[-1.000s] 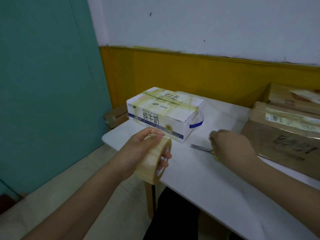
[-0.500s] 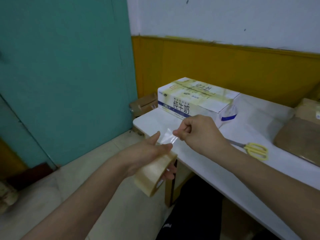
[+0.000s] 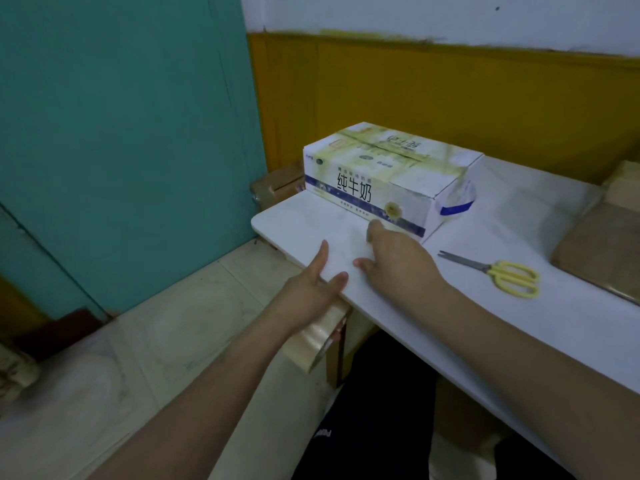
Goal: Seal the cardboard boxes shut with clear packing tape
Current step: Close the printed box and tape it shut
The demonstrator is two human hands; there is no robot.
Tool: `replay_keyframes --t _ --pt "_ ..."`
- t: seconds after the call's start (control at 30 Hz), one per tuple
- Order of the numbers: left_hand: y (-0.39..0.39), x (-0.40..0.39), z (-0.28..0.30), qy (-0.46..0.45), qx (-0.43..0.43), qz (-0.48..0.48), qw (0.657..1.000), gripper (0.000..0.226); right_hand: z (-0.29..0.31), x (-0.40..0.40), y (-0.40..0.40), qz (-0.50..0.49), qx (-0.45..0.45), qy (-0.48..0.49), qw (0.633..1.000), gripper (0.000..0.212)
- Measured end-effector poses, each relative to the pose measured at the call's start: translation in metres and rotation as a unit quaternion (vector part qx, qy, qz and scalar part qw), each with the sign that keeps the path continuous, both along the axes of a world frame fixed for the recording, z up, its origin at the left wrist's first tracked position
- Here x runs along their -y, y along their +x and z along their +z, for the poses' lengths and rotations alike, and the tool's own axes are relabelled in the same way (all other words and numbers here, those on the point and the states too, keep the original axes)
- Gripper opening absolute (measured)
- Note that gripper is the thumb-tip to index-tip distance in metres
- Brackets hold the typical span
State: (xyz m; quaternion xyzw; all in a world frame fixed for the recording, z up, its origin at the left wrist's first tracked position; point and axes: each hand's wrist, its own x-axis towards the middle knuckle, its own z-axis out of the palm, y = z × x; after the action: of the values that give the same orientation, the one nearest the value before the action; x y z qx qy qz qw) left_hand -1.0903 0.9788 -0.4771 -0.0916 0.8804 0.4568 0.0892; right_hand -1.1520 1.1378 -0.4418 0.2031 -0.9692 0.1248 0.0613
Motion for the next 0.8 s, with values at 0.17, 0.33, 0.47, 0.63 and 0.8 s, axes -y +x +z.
replay_keyframes --t 0.17,0.33,0.47,0.63,0.8 --pt "-0.019 -0.012 -0.001 -0.119 -0.023 0.008 0.993 0.076 -0.002 -0.022 -0.007 -0.094 -0.035 0.079 0.992 0.079" --pt "-0.026 -0.003 0.018 -0.317 0.016 0.006 0.948 0.086 -0.004 -0.019 0.004 -0.023 -0.176 0.037 0.983 0.028" --pt "-0.032 -0.002 0.068 -0.436 -0.070 0.037 0.897 0.050 0.022 -0.050 -0.026 -0.023 -0.352 -0.067 0.933 0.029" --pt "-0.091 -0.017 0.108 -0.194 -0.347 0.140 0.907 0.032 0.016 -0.076 -0.065 0.018 -0.172 -0.012 0.985 0.061" --pt "-0.167 0.000 0.094 -0.183 -0.363 0.110 0.907 0.041 0.016 -0.092 -0.073 0.047 -0.208 -0.016 0.977 0.046"
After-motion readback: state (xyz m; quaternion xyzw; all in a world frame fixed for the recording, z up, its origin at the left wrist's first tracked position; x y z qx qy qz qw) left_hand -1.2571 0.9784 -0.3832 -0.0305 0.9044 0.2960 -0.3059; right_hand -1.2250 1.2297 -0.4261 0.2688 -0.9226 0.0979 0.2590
